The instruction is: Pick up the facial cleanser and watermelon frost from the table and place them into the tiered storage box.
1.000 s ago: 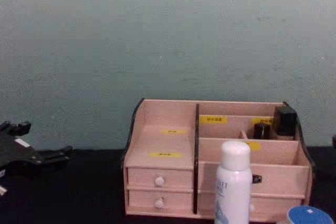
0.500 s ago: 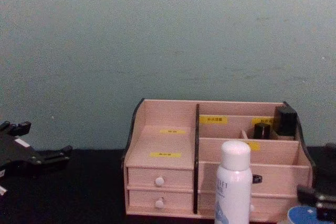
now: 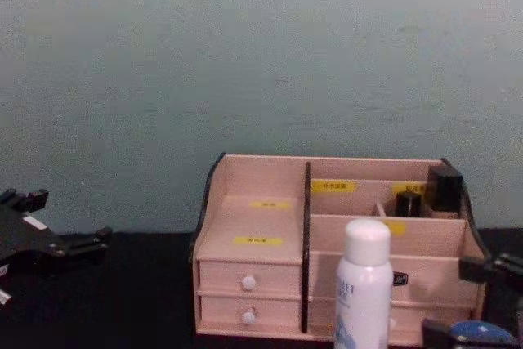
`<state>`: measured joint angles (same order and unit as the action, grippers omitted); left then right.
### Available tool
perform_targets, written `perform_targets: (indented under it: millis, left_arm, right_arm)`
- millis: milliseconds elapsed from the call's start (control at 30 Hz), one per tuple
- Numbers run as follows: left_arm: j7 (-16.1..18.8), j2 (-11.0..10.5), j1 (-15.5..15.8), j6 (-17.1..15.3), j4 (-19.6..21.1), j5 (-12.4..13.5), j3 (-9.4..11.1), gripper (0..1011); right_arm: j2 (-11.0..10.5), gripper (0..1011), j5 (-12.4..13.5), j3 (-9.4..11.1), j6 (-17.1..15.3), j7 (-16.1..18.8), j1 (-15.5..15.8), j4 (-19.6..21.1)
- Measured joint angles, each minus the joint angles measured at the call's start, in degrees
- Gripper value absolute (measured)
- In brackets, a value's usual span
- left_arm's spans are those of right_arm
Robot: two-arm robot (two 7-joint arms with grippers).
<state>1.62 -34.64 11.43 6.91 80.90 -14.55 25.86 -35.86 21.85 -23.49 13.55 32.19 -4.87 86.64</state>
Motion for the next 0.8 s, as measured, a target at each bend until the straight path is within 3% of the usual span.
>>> perform_targets:
  millis: [367, 800]
  left_arm:
    - [0.00, 0.00, 0.00, 0.00, 0.00, 0.00, 0.00, 1001]
    - [0.00, 0.00, 0.00, 0.00, 0.00, 0.00, 0.00, 1001]
  right_arm:
    - [3.81, 1000, 1.55, -0.80, -2.43, 4.33, -4.04, -4.65]
    - [6.68, 1002, 2.92, -2.04, -4.44, 6.19, -7.51, -8.38]
